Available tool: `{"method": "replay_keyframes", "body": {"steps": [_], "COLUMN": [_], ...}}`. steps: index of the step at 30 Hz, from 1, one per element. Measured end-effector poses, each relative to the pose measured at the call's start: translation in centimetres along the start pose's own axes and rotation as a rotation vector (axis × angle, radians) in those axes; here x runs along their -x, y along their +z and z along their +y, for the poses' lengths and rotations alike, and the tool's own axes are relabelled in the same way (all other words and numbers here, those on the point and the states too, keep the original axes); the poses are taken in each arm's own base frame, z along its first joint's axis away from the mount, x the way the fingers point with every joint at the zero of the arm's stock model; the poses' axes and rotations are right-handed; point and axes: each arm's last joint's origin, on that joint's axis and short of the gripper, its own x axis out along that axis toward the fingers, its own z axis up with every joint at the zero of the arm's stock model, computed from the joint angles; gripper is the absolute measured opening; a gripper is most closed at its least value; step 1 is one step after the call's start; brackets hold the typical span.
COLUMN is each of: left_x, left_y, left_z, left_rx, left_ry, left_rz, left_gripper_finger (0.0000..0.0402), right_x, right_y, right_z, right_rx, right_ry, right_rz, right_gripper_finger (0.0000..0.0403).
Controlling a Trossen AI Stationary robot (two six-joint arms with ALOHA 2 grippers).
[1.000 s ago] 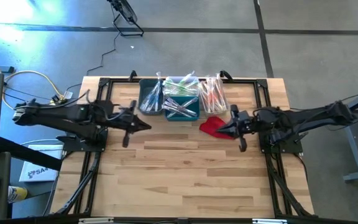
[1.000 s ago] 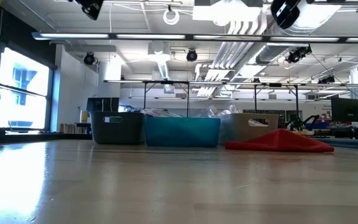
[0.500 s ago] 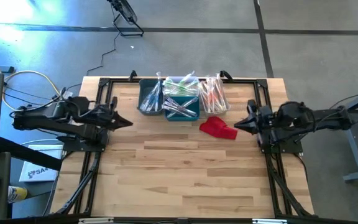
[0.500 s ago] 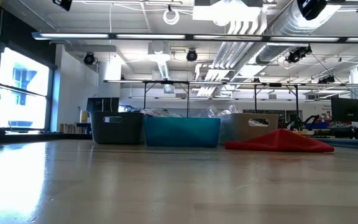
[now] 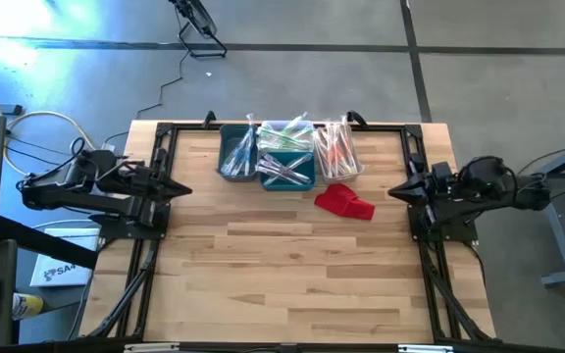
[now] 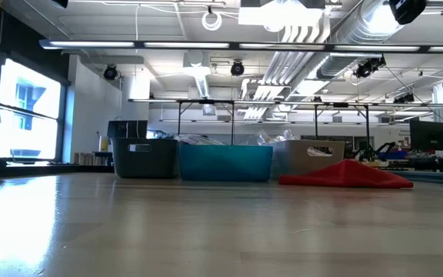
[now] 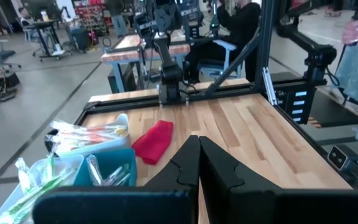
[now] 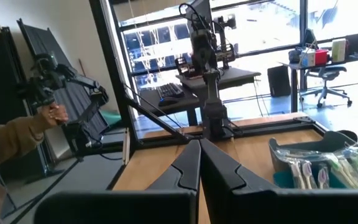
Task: Pick & Place Toothbrushes
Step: Return to Home Position
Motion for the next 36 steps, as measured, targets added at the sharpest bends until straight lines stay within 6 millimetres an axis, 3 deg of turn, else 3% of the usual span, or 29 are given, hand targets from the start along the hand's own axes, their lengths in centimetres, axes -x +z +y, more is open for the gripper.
{"method": "replay_keyframes", "body": {"steps": [12,27,36], "left_x": [3.6,6.7,6.7], "left_y": [-0.7,-2.0,-2.3], "left_z": [0.0,-0.1,-0.2], "left_rx": [0.004,0.009,0.025], "left_ry": [0.009,0.016,0.014], "left_rz": [-0.079,-0.140,-0.109], "left_gripper_finger": [0.0000,0.0000,0.0000], "right_x": [2.4,5.2,5.2], "right_y": [-0.2,-0.3,-0.3], "right_z": [-0.1,-0.2,-0.3], "right_rx": [-0.017,-0.047,-0.055], "right_ry": [0.006,0.025,-0.018], "right_rz": [-0.030,-0.114,-0.118], "right_gripper_finger": [0.0002,0.0002,0.0002]}}
